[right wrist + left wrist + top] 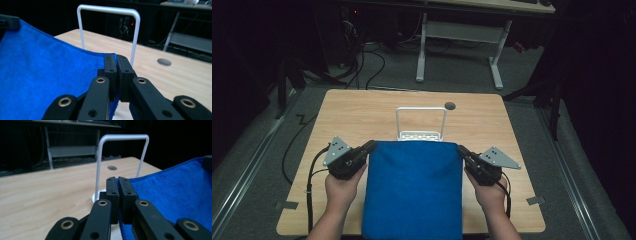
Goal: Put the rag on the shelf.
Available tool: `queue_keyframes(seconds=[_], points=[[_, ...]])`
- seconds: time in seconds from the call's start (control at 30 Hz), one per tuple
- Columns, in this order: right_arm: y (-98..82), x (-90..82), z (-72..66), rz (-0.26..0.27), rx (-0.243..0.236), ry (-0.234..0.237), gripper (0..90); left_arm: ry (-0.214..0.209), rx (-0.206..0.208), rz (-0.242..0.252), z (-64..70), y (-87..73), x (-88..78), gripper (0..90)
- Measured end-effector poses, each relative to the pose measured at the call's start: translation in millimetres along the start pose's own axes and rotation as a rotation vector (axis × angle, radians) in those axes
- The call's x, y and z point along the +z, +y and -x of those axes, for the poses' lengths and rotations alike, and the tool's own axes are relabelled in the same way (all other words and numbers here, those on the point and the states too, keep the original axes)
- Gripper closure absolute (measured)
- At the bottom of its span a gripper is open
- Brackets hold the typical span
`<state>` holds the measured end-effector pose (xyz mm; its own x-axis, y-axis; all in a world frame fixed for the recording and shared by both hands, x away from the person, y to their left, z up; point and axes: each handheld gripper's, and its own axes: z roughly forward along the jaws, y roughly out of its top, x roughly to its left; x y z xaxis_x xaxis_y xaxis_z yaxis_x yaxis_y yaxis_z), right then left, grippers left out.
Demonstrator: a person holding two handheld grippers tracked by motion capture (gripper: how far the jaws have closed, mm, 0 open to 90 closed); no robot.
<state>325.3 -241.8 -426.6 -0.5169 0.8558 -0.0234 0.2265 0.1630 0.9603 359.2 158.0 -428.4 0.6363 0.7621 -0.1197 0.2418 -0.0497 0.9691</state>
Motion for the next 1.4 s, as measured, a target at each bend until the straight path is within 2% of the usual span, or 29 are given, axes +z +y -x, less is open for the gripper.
queue_keyframes(seconds=[0.1, 0.3, 0.33, 0.47, 0.6, 0.73, 0.87, 1.07, 1.13, 1.17, 1.4], points=[[16.4, -0.6, 0.5, 0.028, -0.011, -0.006, 88.6, 0.009, 0.002, 0.027, -2.9, 13.8, -1.6, 87.7], [43.7, -3.0, 1.4, 0.075, -0.018, -0.017, 88.6, 0.008, 0.005, 0.059, -4.2, 28.5, -4.6, 87.8], [49.0, -3.8, 1.3, 0.082, -0.017, -0.021, 88.5, 0.012, 0.009, 0.077, -5.0, 34.5, -5.7, 87.9], [60.5, -4.1, 1.9, 0.105, -0.023, -0.023, 88.6, 0.02, 0.019, 0.096, -7.0, 43.7, -6.6, 88.0], [75.7, -4.0, 2.7, 0.139, -0.039, -0.029, 88.6, 0.021, 0.018, 0.137, -10.4, 59.3, -8.6, 88.2], [83.1, -4.4, 2.4, 0.155, -0.042, -0.033, 88.6, 0.026, 0.03, 0.152, -10.6, 67.7, -9.4, 88.2], [94.0, -3.8, 5.3, 0.17, -0.052, -0.044, 88.5, 0.025, 0.05, 0.178, -11.4, 83.9, -8.0, 88.2], [105.3, -6.7, 14.3, 0.195, -0.041, -0.057, 88.6, 0.025, 0.075, 0.17, -11.9, 97.3, -0.7, 88.2], [106.2, -7.3, 15.6, 0.196, -0.035, -0.056, 88.6, 0.027, 0.078, 0.171, -12.0, 98.8, 0.3, 88.2], [107.7, -8.9, 19.7, 0.205, -0.013, -0.049, 88.5, 0.025, 0.073, 0.173, -12.3, 100.1, 1.8, 88.2], [110.6, -5.6, 27.1, 0.203, -0.017, -0.064, 88.6, 0.032, 0.07, 0.171, -15.0, 102.6, 9.4, 88.2]])
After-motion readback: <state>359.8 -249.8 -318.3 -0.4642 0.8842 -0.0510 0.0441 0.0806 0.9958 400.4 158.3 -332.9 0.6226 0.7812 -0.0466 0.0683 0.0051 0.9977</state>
